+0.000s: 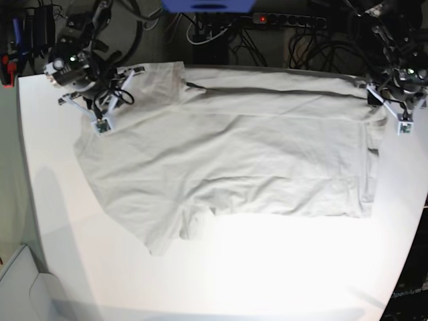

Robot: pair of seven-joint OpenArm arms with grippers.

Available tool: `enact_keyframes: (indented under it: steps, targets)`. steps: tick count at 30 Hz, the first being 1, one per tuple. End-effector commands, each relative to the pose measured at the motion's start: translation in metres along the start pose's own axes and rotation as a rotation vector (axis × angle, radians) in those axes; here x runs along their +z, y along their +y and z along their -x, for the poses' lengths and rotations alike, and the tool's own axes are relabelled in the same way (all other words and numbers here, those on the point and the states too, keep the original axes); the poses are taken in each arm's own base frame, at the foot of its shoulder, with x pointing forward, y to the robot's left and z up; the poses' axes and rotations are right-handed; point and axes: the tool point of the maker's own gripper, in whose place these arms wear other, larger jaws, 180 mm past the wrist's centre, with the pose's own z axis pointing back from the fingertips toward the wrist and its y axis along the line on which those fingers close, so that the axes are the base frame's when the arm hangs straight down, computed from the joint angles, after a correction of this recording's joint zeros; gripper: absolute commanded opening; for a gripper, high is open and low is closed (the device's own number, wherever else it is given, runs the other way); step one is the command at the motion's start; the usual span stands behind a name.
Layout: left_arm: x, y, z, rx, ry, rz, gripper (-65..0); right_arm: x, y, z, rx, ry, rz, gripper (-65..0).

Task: Layout the t-shirt on the table in an organized manner, then fold the t-shirt properly
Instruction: 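Release the folded edge and raise both grippers, then move both grippers to the shirt's hem corners and grasp them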

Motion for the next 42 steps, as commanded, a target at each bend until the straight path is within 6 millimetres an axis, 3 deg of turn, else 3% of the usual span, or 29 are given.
enact_keyframes:
  steps: [1,5,13,20,28,30,36,42]
  targets:
    - [0.005,0.006,-0.011,-0.003,-0.038,-0.019,-22.9,0.007,-0.004,-0.023,0.012,-0.075,0.015,-65.0]
    - [0.005,0.005,-0.011,-0.002,-0.037,-0.018,-22.9,0.007,-0.006,-0.046,0.025,-0.125,0.022,-65.0]
    - [0.005,0.006,-0.011,-0.005,-0.033,-0.022,-22.8,0.017,-0.035,-0.106,0.047,-0.201,0.090,-65.0]
    - [0.005,0.006,-0.010,-0.005,-0.030,-0.022,-22.6,0.022,-0.048,-0.143,0.049,-0.231,0.112,-65.0]
    - [0.006,0.007,-0.010,-0.005,-0.030,-0.024,-22.5,-0.013,-0.040,-0.121,0.039,-0.123,0.033,-65.0]
    - [0.007,0.013,-0.009,0.009,-0.032,-0.036,-22.4,-0.021,-0.031,-0.118,0.061,-0.099,0.007,-61.1]
    - [0.014,0.040,-0.022,0.088,-0.080,-0.097,-22.4,-0.022,-0.022,-0.118,0.127,-0.088,-0.006,-44.9]
    - [0.036,0.053,-0.055,0.057,-0.176,-0.155,-22.4,-0.008,-0.029,-0.131,0.130,-0.139,0.032,-41.0]
